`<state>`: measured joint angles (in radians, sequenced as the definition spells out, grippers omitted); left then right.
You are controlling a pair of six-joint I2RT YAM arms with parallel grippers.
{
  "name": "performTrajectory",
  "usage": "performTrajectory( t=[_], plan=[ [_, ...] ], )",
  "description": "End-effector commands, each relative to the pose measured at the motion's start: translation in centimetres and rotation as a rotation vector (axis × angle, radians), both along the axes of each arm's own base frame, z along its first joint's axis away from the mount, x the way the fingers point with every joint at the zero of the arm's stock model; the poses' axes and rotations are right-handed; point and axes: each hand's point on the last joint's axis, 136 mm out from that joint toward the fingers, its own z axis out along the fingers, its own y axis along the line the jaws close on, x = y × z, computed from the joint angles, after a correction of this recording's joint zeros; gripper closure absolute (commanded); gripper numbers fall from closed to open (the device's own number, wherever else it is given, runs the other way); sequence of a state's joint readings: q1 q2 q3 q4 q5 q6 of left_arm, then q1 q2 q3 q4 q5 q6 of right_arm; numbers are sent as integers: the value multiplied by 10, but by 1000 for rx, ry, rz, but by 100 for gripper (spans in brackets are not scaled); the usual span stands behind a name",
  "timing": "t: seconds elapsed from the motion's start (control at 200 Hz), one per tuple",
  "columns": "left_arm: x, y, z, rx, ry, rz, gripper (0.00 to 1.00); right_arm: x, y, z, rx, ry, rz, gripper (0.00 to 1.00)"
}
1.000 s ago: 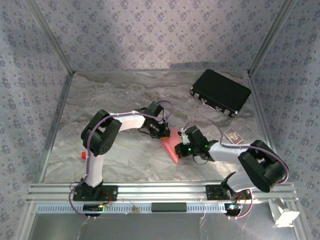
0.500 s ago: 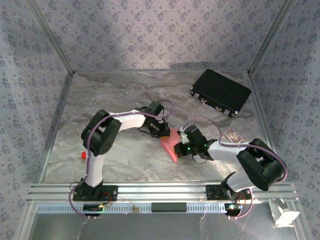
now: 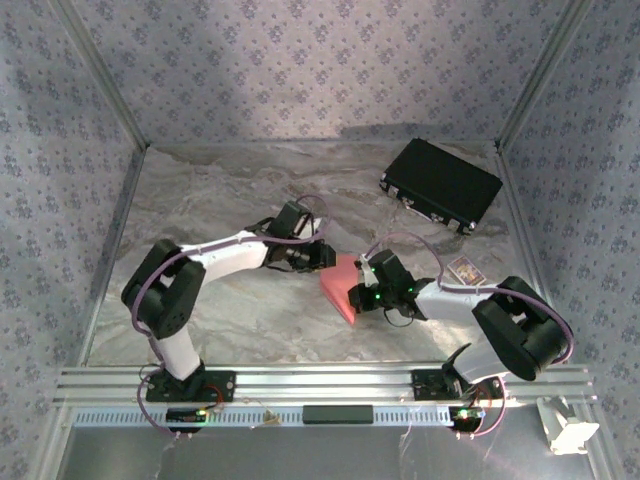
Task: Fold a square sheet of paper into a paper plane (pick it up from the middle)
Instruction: Third fold the triangle at the center of the table.
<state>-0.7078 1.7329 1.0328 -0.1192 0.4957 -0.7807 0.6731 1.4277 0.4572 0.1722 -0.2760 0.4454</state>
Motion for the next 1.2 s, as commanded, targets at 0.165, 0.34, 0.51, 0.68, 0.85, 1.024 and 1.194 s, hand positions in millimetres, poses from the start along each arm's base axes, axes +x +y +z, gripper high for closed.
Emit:
performTrajectory(
  t=[0.165, 0.34, 0.51, 0.68, 0.85, 1.024, 1.194],
  plan=[
    [-38, -25, -11, -127, 101, -1, 89, -2, -11, -13, -45, 31, -27, 100],
    [-42, -30, -26, -116, 137, 10, 93, -2, -11, -13, -46, 34, -28, 100],
    [-44, -24, -35, -74, 146, 15, 100, -2, -12, -14, -46, 35, -30, 100],
    [-46, -24, -36, -87, 155, 12, 100, -2, -12, -14, -49, 34, -32, 100],
    [-49, -19, -44, -63, 164, 19, 100, -2, -12, -14, -50, 34, -32, 100],
    [-51, -16, -56, -32, 179, 21, 100, -2, -12, -15, -51, 37, -29, 100],
    [-53, -9, -64, 10, 179, 26, 100, -2, -12, -15, -50, 36, -30, 100]
  ],
)
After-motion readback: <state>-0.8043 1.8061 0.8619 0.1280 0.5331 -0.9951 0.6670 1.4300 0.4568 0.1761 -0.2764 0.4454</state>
